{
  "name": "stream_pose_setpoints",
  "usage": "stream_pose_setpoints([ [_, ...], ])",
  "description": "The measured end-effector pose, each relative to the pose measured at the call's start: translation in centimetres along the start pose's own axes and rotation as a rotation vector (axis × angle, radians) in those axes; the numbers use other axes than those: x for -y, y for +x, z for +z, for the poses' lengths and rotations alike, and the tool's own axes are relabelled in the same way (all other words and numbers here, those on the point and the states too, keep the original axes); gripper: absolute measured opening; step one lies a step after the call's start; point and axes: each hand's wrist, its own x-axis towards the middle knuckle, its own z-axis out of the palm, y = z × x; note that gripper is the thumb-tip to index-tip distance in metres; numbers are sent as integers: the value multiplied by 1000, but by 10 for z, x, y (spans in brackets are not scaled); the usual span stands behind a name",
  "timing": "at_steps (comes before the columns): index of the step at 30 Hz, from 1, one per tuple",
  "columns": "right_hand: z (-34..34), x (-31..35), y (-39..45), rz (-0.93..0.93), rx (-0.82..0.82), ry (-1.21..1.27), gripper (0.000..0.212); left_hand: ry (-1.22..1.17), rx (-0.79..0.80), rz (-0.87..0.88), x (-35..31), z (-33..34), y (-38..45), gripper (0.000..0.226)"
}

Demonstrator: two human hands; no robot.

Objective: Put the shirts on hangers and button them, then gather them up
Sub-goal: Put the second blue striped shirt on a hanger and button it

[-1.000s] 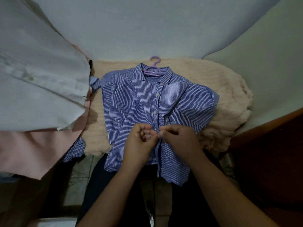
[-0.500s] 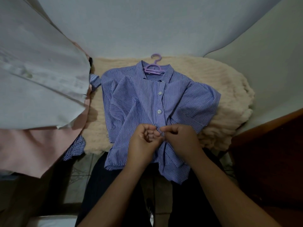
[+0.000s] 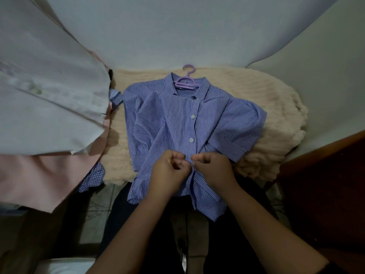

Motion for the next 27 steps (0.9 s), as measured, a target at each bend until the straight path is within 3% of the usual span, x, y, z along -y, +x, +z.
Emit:
stream_pose_setpoints([
  [4,2,2,-1,37,-13,38,22,173,-44,172,-4,4,-8,26],
  [8,3,3,-2,67,-23,110,23,235,-64,232,-5,9,-13,34],
  [12,5,1,-2,36,-66,146,21,172,-78,171,-9,9,-8,24],
  [18,6,-5,1,-25,-110,182,28,-59,40,-32,-3,1,-1,13],
  [27,6,-8,0,-35,-150,261,32,-79,138,-35,-4,-5,7,12],
])
